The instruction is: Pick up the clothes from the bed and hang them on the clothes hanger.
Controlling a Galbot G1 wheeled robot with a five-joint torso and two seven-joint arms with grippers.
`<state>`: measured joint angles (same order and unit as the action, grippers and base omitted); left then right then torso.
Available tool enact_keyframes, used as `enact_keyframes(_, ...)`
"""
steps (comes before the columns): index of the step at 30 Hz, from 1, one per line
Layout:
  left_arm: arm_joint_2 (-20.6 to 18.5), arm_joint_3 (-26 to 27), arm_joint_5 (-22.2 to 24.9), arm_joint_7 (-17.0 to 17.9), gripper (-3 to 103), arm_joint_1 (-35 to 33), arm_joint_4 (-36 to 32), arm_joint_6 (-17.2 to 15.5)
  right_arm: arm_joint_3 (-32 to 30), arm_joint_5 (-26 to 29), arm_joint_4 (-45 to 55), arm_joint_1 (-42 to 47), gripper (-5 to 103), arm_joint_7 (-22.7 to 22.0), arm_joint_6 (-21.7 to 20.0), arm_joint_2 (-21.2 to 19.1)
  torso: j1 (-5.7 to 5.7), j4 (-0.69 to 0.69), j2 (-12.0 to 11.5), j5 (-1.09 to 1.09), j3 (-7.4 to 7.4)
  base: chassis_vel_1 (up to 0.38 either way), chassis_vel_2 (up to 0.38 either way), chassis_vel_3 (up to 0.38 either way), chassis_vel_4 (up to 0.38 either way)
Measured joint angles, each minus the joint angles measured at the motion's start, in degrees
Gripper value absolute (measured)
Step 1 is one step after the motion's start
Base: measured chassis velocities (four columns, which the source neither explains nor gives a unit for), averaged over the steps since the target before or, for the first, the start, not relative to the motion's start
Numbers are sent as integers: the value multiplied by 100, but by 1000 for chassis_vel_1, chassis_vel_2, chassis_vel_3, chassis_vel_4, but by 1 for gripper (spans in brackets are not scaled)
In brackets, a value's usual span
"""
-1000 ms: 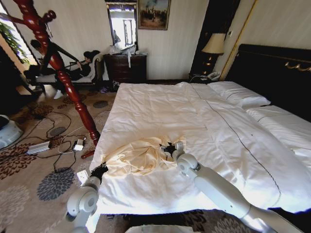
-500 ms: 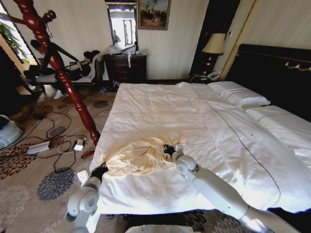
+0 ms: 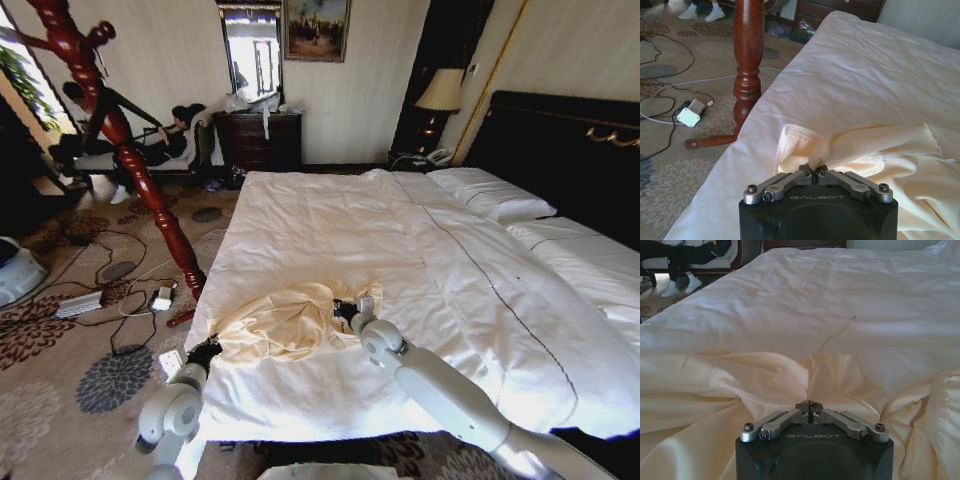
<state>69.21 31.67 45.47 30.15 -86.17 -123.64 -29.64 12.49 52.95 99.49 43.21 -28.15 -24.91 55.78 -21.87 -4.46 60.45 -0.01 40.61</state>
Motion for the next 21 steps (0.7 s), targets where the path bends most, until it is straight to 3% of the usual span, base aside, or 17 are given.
enact_keyframes(2, -3, -5, 1, 1, 0, 14, 22, 1, 7, -18, -9, 0, 8, -7, -1, 1, 0, 0, 0, 0, 0, 0, 0, 0, 0)
enact_keyframes(5, -8, -9, 2, 2, 0, 28, 43, 2, 12, -29, -18, -5, 13, -8, -1, 9, 0, 0, 0, 0, 0, 0, 0, 0, 0)
enact_keyframes(8, -15, -11, 5, 5, 0, 44, 65, 3, 25, -49, -45, -16, 30, -5, -1, 39, 0, 0, 0, 0, 0, 0, 0, 0, 0)
enact_keyframes(11, -17, -12, 7, 7, 0, 47, 75, 5, 39, -56, -69, -23, 35, -3, -1, 63, 0, 0, 0, 0, 0, 0, 0, 0, 0)
enact_keyframes(13, -18, -10, 8, 12, 0, 47, 83, 7, 53, -71, -89, -25, 44, 5, -1, 75, 0, 0, 0, 0, 0, 0, 0, 0, 0)
enact_keyframes(14, -18, -10, 8, 12, 0, 47, 83, 7, 53, -71, -89, -25, 44, 5, -1, 75, 0, 0, 0, 0, 0, 0, 0, 0, 0)
enact_keyframes(17, -20, 0, 9, 18, 0, 44, 83, 11, 56, -87, -103, -10, 28, 16, -1, 74, 0, 0, 0, 0, 0, 0, 0, 0, 0)
enact_keyframes(21, -52, 16, 29, 28, 0, 41, 71, 11, 36, -121, -84, 73, 18, 28, 18, 50, 0, 0, 0, 0, 0, 0, 0, 0, 0)
